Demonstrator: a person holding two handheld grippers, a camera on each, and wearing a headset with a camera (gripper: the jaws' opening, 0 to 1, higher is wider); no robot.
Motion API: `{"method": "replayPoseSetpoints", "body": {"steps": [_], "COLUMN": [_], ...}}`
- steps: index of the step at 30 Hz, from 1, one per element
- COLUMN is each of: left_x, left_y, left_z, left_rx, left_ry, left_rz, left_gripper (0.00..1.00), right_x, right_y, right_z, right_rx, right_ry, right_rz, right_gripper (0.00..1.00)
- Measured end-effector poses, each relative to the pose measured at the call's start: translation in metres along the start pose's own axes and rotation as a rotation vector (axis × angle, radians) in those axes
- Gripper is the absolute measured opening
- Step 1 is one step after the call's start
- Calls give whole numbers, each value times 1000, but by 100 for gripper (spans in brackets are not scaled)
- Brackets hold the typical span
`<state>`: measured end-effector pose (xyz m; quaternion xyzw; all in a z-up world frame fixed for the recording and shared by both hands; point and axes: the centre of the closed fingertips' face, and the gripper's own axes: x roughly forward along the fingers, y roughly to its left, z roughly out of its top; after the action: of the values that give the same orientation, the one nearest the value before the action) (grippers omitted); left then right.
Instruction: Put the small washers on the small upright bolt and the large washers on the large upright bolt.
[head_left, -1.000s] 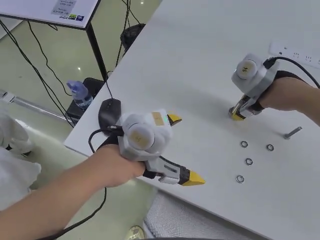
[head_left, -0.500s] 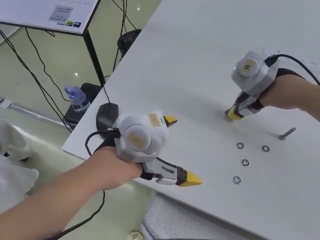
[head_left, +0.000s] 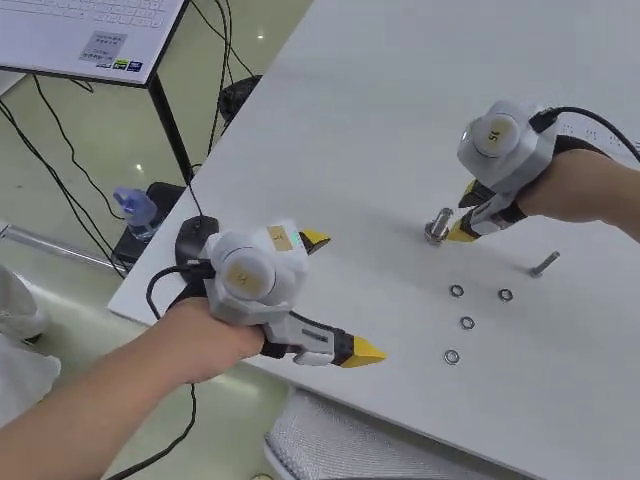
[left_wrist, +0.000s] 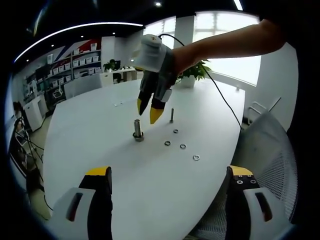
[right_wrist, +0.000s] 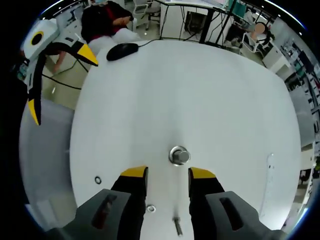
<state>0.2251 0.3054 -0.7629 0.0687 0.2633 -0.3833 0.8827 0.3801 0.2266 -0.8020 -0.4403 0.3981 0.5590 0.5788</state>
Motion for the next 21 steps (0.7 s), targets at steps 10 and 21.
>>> {"method": "replayPoseSetpoints", "body": {"steps": [10,21], "left_x": [0,1], "left_y": [-4,-7], "left_z": [0,0], "left_rx": [2,3], "left_ry": [-2,1], "left_rz": [16,4], "left_gripper": [99,99], "right_x": [-14,-18], "right_y": [17,31], "right_z": [-26,-66], "right_rx": [54,122], "right_ry": [-30,-15], "right_rz": [-5,-11], "right_gripper": [33,32]}}
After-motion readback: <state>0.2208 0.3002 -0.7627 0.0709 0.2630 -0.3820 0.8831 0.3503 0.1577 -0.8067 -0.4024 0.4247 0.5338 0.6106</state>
